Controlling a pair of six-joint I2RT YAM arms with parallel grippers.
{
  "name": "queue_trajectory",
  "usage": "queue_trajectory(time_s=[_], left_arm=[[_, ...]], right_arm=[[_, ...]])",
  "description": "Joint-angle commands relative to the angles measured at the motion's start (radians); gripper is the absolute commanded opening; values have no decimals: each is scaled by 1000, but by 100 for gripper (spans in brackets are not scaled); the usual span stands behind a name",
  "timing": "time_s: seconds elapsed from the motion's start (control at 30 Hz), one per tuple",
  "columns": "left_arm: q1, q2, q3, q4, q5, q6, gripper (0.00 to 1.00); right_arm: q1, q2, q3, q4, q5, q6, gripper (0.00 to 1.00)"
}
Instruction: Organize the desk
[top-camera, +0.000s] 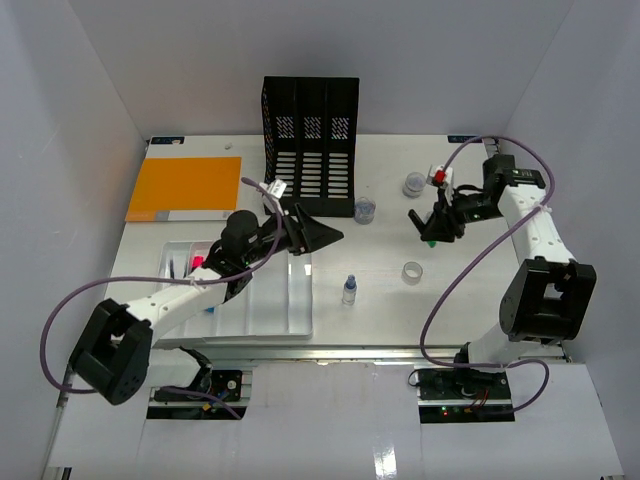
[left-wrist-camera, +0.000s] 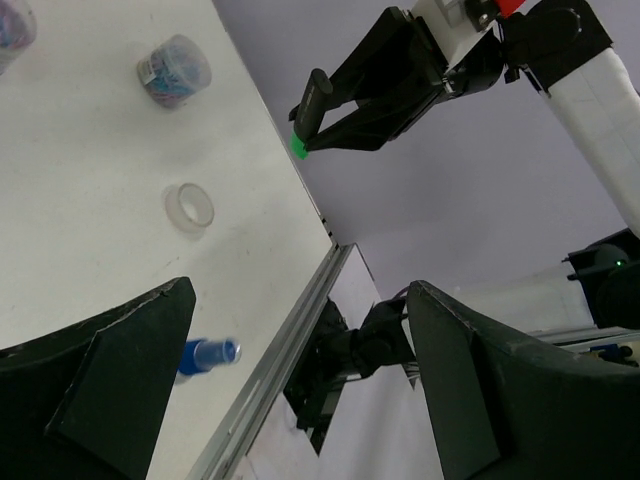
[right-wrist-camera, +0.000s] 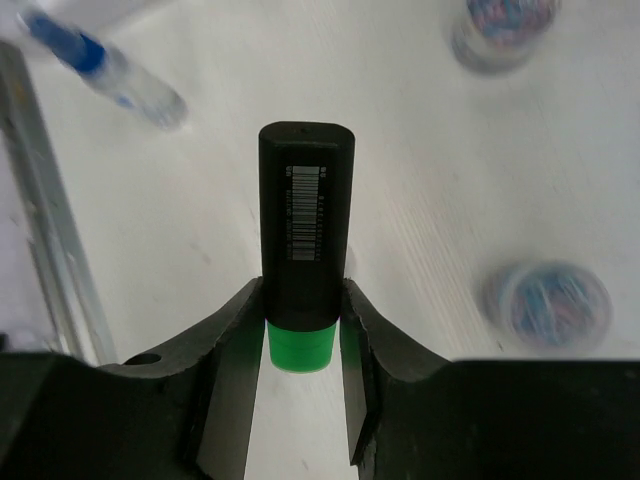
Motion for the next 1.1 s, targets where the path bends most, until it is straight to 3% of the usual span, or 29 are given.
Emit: queue_trajectory(time_s=[0.0, 0.2, 0.4, 0.53, 0.63, 0.7, 0.9, 1.07], left_arm=[[-56, 76, 108, 51, -159, 33, 98], [-120, 214, 246, 17, -259, 62, 98], [-156, 284, 345, -66, -349, 81, 92], [-172, 291, 368, -110, -386, 99, 88], [-179, 283, 374, -148, -431, 114, 76], [-182, 281, 377, -175, -450, 123, 61], [-187, 291, 402, -231, -451, 150, 24], [-190, 275, 403, -278, -452, 179, 7]], right_arm=[[122, -45, 33, 164, -194, 462, 13], [254, -73, 12, 427, -118, 828, 13], [363, -123, -27, 580, 71, 991, 9], [393, -143, -57, 622, 93, 1032, 8], [414, -156, -65, 636, 124, 1050, 8], [420, -159, -66, 636, 142, 1044, 10], [432, -156, -61, 633, 167, 1025, 29], [448, -147, -54, 602, 138, 944, 71]])
